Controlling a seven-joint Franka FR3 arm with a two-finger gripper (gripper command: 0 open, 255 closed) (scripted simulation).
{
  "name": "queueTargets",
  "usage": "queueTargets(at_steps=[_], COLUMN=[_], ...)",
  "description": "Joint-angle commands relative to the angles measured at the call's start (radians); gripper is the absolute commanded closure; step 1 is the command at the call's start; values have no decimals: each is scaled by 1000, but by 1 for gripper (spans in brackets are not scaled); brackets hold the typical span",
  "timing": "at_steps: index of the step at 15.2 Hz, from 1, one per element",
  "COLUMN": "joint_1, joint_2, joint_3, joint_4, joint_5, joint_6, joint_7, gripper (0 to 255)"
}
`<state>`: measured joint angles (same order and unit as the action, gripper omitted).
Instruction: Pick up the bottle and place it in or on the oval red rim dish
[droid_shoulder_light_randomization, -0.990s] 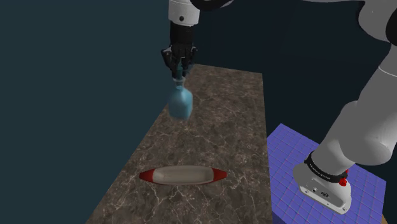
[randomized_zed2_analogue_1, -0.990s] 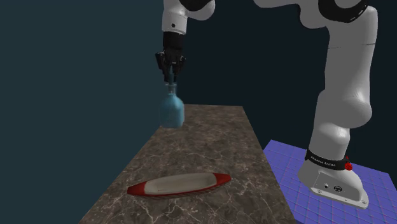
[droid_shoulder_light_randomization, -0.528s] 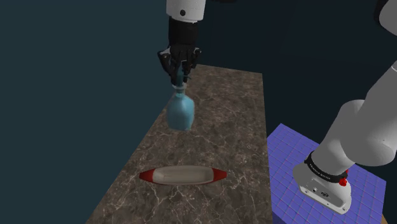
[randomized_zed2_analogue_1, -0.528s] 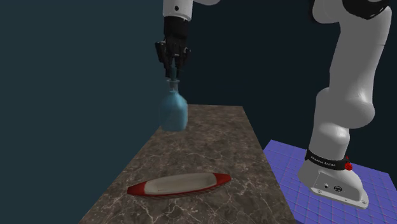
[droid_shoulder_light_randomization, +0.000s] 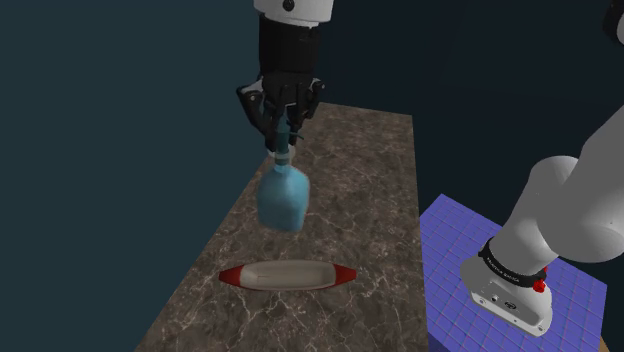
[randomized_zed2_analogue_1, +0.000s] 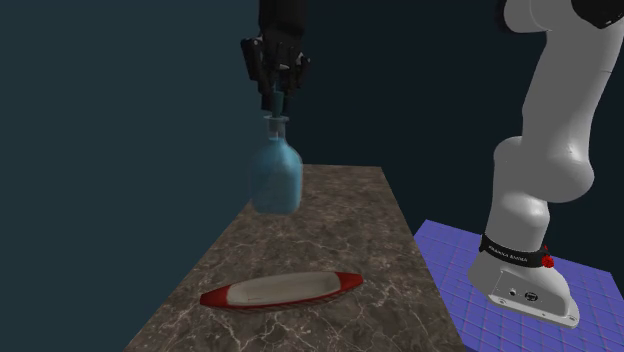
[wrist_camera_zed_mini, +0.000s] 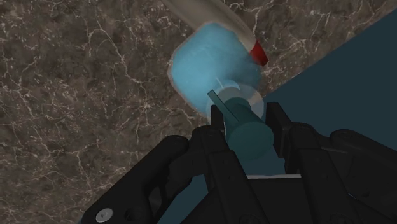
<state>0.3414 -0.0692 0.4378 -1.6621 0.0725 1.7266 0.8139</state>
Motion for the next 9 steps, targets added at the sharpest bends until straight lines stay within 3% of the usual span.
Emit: queueTargets(at_steps=[1,3,9], joint_1=[23,35,34], joint_2=[0,0,-20], joint_3=[28,42,40], joint_4=[19,31,-71], joint_5=[-5,-8,3], joint_6=[-17,-26,57], joint_7=[55,80,71], gripper=[255,255,255])
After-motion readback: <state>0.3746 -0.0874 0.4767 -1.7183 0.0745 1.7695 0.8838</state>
